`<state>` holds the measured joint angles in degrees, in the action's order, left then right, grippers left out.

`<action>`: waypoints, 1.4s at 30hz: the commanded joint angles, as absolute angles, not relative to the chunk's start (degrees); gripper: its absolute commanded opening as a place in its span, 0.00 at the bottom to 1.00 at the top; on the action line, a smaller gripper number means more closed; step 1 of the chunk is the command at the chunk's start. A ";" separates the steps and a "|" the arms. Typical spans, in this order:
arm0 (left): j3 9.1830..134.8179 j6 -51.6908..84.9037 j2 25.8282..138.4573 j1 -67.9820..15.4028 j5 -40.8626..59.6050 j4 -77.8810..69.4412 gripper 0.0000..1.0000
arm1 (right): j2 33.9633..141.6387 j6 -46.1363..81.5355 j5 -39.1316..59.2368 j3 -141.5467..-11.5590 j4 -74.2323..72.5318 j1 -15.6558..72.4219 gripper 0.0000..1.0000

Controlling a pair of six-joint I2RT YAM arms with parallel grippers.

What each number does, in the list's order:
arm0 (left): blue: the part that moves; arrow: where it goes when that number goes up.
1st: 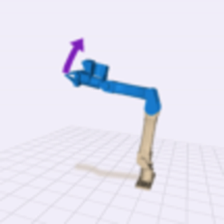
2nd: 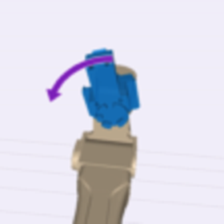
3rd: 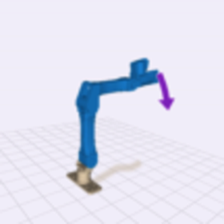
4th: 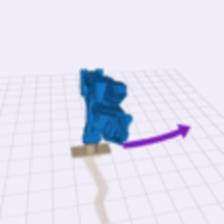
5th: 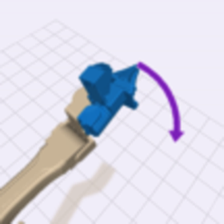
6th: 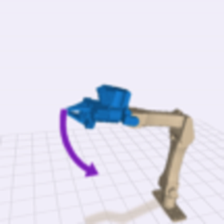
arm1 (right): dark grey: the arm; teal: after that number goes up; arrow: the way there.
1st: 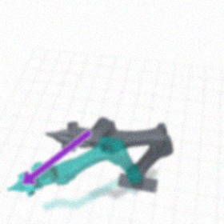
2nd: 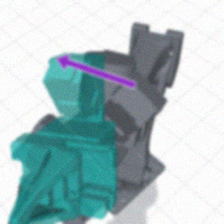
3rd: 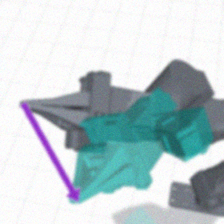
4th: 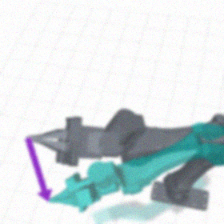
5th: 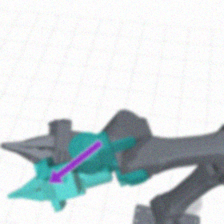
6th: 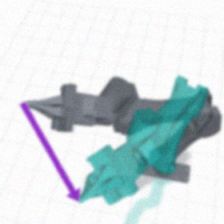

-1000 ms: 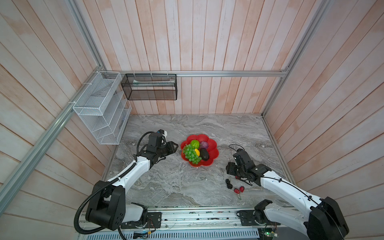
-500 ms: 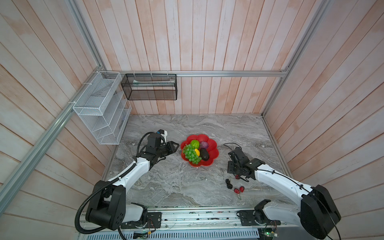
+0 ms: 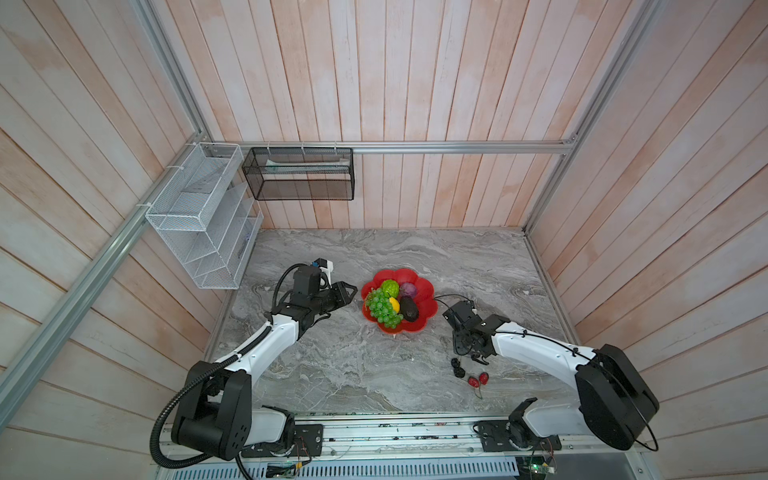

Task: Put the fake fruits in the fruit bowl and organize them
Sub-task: 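Lower the right gripper and grasp the red cherries by the stem, then carry the red cherries into the bowl and open the right gripper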

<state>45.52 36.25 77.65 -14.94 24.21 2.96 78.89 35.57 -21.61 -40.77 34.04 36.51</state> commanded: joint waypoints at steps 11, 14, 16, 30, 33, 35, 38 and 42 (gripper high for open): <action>44.84 36.04 76.99 -14.50 25.14 1.31 0.41 | 77.63 35.68 -24.61 -41.93 35.68 36.77 0.15; 44.95 36.21 77.15 -14.50 25.27 1.19 0.41 | 77.39 35.55 -24.22 -41.75 35.67 36.82 0.07; 44.91 36.39 77.24 -14.49 25.42 1.15 0.41 | 77.19 35.44 -23.95 -41.86 35.68 36.79 0.02; 46.06 36.09 77.08 -14.50 24.14 4.99 0.41 | 71.57 31.69 -20.28 -50.95 35.63 36.79 0.00; 45.98 36.19 76.65 -14.50 23.76 6.13 0.41 | 72.41 29.45 -16.91 -55.09 32.06 36.37 0.00; 45.70 36.71 76.34 -14.50 23.60 6.42 0.41 | 74.53 28.34 -12.75 -57.76 29.48 35.30 0.00; 45.12 37.42 75.75 -14.59 23.39 6.98 0.41 | 79.08 26.85 -7.23 -61.66 25.44 34.35 0.00; 45.11 37.32 74.73 -15.07 22.42 8.73 0.41 | 84.31 25.84 -3.22 -63.46 18.90 33.34 0.00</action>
